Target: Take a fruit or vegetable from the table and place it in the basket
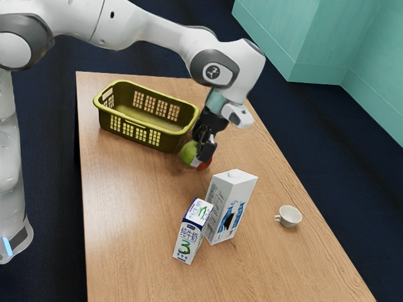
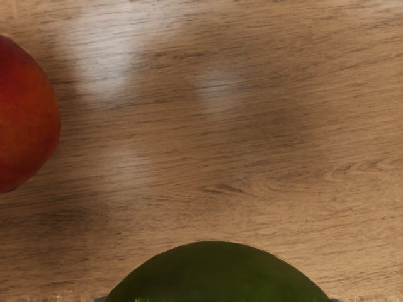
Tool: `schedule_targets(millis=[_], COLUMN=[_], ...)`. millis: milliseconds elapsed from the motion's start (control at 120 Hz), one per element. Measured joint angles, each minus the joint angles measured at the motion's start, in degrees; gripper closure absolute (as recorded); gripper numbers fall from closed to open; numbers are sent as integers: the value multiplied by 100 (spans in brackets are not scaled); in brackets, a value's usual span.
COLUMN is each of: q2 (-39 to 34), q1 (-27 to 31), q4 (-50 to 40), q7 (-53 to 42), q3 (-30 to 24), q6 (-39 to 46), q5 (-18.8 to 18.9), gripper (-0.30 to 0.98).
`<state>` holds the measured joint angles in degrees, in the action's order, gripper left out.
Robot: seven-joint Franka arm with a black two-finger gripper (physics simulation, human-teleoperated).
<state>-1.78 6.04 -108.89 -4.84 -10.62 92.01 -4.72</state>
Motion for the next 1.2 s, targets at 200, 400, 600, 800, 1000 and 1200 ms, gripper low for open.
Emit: schedule_targets(millis=[200,400,600,800,1000,1200], q2=[-77,-723,-977,-1280,-1490,-1643], q1=[-254,-44,-33,-30,-290,-1119], q4=[1132,679,351,77,-455,-963], q7=[2,-6,-6,-5,7,27], q3=[290,1186,1468,1835,2216,3149], q6=[-1049,-1486,-1629,-1607,-747,328], q5=[504,694,744,1247,1465,1526], gripper=[41,40,41,42,42,41])
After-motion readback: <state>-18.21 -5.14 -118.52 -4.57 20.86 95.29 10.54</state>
